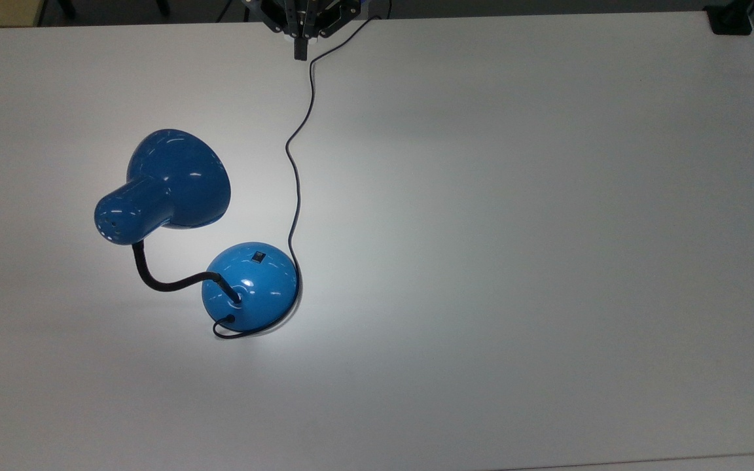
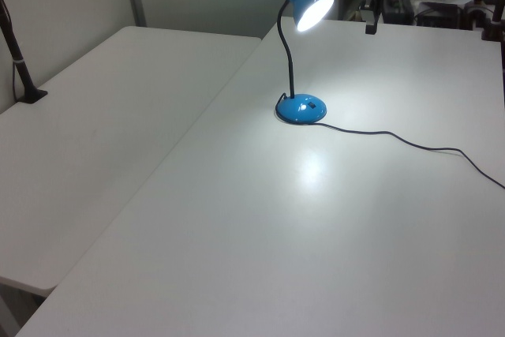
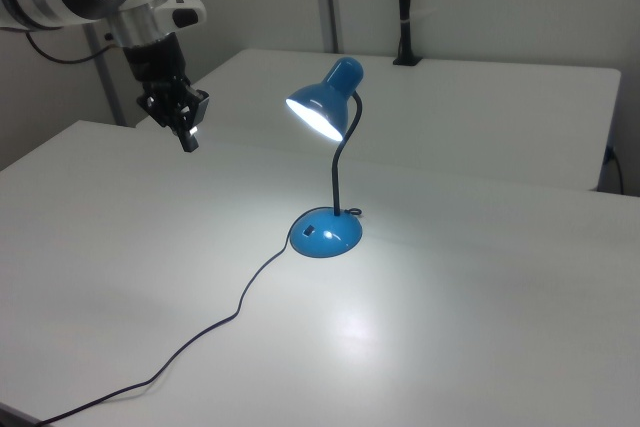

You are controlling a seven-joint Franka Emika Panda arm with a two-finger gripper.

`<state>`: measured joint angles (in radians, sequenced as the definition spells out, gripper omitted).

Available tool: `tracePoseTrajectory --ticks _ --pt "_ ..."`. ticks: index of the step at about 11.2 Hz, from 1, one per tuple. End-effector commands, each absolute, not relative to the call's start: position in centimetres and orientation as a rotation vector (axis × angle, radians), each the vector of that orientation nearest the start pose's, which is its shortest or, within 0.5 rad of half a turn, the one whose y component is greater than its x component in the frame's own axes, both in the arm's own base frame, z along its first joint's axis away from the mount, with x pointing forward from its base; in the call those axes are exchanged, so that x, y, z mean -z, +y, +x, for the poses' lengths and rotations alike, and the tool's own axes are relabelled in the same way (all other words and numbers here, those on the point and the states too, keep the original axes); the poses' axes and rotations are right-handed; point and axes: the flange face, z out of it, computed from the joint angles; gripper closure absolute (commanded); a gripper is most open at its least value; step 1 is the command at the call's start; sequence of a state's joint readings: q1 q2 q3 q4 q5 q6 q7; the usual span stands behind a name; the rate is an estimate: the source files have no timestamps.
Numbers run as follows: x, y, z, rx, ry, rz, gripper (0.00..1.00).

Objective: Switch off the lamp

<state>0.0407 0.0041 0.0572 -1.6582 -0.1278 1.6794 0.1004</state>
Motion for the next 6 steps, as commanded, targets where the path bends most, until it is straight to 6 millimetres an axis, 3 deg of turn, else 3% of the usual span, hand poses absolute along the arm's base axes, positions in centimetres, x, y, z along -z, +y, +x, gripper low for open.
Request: tracePoseTrajectory --ticks 1,4,6 --pt "-59.2 4.3 55.8 0.012 -0.047 -3.245 1.00" --pt "-57.1 3.6 56.0 -0.011 -0.014 -3.246 1.00" --pt "-53.8 1.2 56.4 0.020 0.053 -3.242 1.00"
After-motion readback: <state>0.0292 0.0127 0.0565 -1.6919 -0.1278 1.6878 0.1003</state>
